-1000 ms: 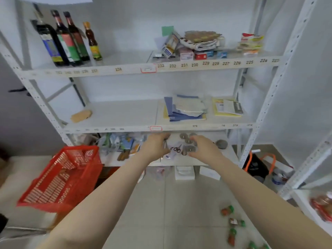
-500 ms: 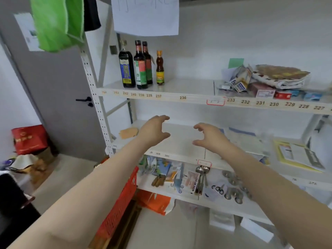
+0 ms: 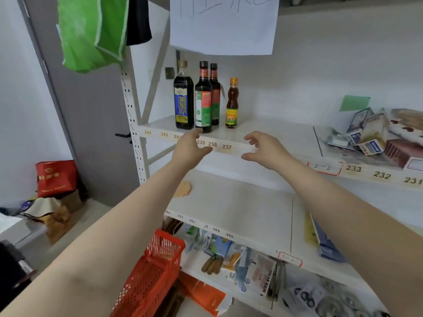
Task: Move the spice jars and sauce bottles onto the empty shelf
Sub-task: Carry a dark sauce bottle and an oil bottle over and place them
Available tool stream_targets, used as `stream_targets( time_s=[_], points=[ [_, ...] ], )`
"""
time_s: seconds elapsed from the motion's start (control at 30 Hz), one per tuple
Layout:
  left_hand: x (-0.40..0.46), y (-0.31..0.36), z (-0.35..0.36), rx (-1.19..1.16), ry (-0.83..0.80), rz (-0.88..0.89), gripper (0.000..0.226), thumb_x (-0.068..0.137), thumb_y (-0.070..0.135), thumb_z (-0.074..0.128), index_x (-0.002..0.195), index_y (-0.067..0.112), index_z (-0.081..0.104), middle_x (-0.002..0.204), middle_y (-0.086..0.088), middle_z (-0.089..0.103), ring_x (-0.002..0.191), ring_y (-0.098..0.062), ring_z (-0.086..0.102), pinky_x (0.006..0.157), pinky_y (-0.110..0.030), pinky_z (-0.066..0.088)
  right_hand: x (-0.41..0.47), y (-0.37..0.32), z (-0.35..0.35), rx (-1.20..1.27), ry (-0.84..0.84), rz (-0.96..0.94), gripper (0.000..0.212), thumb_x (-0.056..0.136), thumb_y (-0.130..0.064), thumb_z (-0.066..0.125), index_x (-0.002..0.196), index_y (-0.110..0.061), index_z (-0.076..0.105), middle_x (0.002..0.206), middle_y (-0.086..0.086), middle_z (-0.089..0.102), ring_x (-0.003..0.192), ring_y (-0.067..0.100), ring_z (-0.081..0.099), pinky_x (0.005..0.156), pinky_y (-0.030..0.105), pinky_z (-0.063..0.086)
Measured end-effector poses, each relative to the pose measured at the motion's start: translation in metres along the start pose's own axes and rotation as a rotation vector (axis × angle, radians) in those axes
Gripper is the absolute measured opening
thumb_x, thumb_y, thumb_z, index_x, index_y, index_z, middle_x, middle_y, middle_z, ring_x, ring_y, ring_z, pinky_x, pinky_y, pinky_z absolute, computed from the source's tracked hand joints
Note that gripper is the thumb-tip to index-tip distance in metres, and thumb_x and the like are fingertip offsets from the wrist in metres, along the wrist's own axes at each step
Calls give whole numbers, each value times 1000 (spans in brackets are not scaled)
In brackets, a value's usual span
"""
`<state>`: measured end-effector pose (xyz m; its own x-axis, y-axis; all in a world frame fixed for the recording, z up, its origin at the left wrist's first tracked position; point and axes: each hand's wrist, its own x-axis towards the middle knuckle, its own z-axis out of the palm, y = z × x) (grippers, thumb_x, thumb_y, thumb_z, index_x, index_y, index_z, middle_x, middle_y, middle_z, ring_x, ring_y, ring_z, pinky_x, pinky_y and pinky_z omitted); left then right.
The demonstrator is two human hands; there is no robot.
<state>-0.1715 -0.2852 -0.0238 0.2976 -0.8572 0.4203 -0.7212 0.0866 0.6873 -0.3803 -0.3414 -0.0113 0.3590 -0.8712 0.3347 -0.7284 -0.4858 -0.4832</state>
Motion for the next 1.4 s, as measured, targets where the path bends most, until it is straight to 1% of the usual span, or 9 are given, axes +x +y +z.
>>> stream_targets(
  time_s=[0.23, 0.37, 0.53, 0.77, 0.93, 1.03, 1.13, 1.33, 1.4],
  points=[
    [93, -38, 7, -157, 78, 24, 64, 84, 25, 70, 139, 9, 41, 137, -7, 51, 126, -22, 47, 93, -26, 38, 92, 1, 21, 57, 82, 42, 58, 78, -30, 76, 129, -19, 52, 124, 3, 57, 111, 20, 55, 91, 34, 47],
    [146, -56, 15, -228, 74, 40, 75, 81, 31, 72, 142, 9, 34, 140, -9, 48, 130, -24, 44, 106, -41, 41, 139, 1, 34, 137, 145, 96, 56, 77, -26, 78, 127, -15, 54, 120, 6, 59, 104, 18, 54, 95, 33, 44],
    [192, -75, 37, -292, 40, 82, 65, 75, 34, 73, 131, 15, 45, 125, -4, 57, 117, -21, 55, 96, -43, 50, 184, 6, 46, 213, 219, 182, 58, 76, -27, 79, 127, -14, 54, 117, 7, 58, 100, 18, 54, 88, 29, 43],
    [216, -82, 63, -353, 26, 110, 60, 82, 28, 70, 132, 13, 40, 128, -3, 55, 117, -17, 55, 88, -24, 48, 232, 16, 51, 308, 263, 278, 68, 79, -30, 77, 136, -14, 43, 134, 12, 51, 119, 24, 52, 90, 30, 40],
    [223, -80, 66, -410, -16, 32, 56, 88, 27, 64, 134, 9, 38, 131, -5, 55, 116, -18, 55, 82, -23, 44, 261, 26, 60, 381, 220, 327, 78, 77, -27, 78, 142, -14, 36, 142, 14, 44, 126, 28, 48, 104, 40, 41],
    [224, -82, 67, -453, -41, 23, 52, 88, 27, 64, 131, 10, 41, 129, -4, 56, 113, -16, 55, 81, -22, 43, 273, 33, 67, 435, 200, 337, 80, 76, -20, 79, 142, -12, 34, 140, 15, 47, 123, 28, 51, 102, 39, 43],
    [227, -82, 68, -478, -64, 30, 51, 87, 28, 66, 130, 11, 44, 128, -3, 58, 111, -14, 55, 81, -23, 42, 280, 34, 77, 525, 196, 315, 74, 76, -10, 78, 138, -7, 39, 129, 16, 56, 112, 25, 57, 90, 33, 45],
    [228, -77, 71, -553, -78, -22, 53, 85, 27, 69, 128, 9, 43, 123, -3, 57, 100, -10, 51, 69, -13, 40, 288, 36, 87, 595, 227, 290, 54, 77, -10, 77, 124, -9, 53, 121, 11, 63, 110, 27, 60, 99, 42, 46],
    [227, -76, 71, -583, -81, -37, 55, 86, 25, 68, 129, 7, 39, 123, -3, 56, 101, -11, 51, 74, -18, 41, 287, 39, 86, 620, 228, 280, 51, 76, -10, 78, 121, -11, 54, 119, 11, 64, 110, 28, 60, 101, 47, 46]
  ],
)
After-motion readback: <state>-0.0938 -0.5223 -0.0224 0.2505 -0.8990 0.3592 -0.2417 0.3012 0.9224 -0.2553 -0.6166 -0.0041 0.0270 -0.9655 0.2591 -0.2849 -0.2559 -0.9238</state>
